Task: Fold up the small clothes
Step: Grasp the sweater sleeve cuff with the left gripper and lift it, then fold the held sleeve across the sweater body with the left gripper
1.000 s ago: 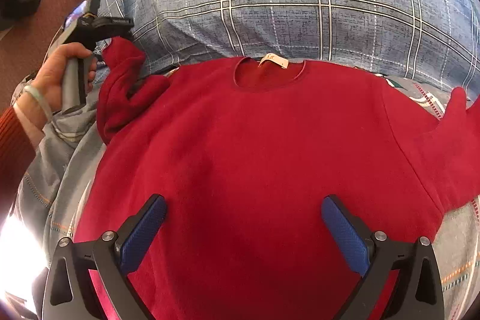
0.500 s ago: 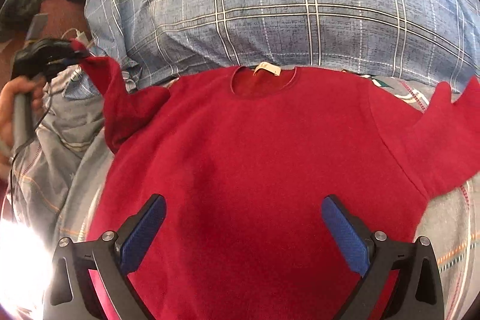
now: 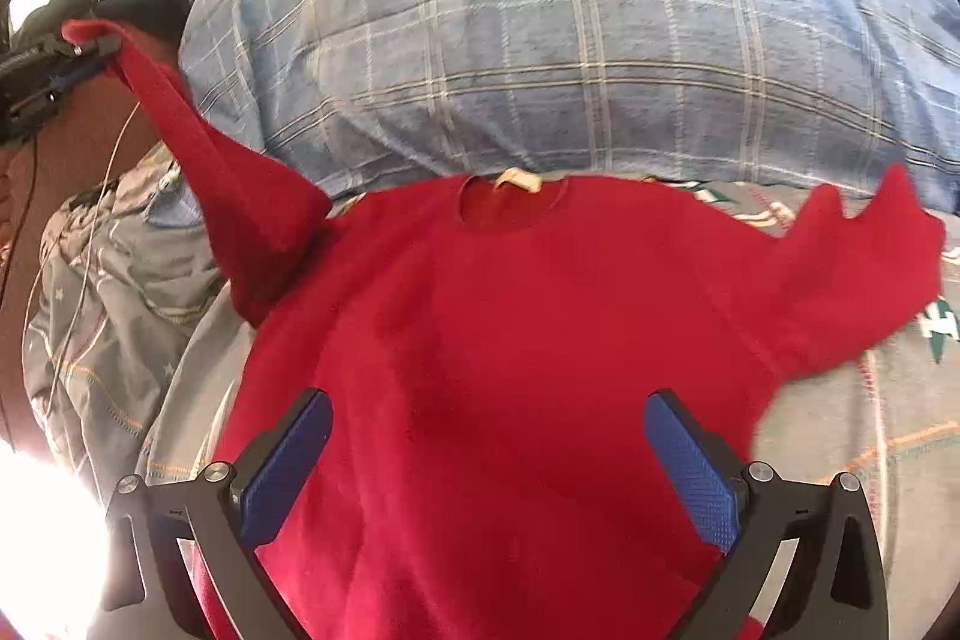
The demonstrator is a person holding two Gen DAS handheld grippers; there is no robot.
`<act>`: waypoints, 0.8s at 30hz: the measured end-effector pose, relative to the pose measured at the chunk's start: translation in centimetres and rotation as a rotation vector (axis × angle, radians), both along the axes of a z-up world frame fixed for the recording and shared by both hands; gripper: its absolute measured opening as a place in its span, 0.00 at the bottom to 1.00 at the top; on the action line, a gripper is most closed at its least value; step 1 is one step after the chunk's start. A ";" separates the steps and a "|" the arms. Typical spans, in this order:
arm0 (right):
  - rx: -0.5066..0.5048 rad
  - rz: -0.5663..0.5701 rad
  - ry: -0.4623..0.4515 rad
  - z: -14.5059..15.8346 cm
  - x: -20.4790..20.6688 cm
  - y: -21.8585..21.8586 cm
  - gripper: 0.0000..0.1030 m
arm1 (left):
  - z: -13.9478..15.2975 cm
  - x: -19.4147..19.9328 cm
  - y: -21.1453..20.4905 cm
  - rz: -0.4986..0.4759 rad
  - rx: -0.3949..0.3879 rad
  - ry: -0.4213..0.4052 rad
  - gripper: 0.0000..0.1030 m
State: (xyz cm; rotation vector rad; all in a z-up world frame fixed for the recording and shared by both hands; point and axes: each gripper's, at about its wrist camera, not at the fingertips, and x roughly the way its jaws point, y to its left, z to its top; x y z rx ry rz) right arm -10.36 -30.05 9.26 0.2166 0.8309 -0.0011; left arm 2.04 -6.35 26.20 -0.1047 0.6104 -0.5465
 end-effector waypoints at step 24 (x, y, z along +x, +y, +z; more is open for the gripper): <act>-0.061 -0.167 0.040 0.2 0.1 -8.5 1.00 | -12.6 -0.9 -9.4 -0.178 0.113 0.169 0.70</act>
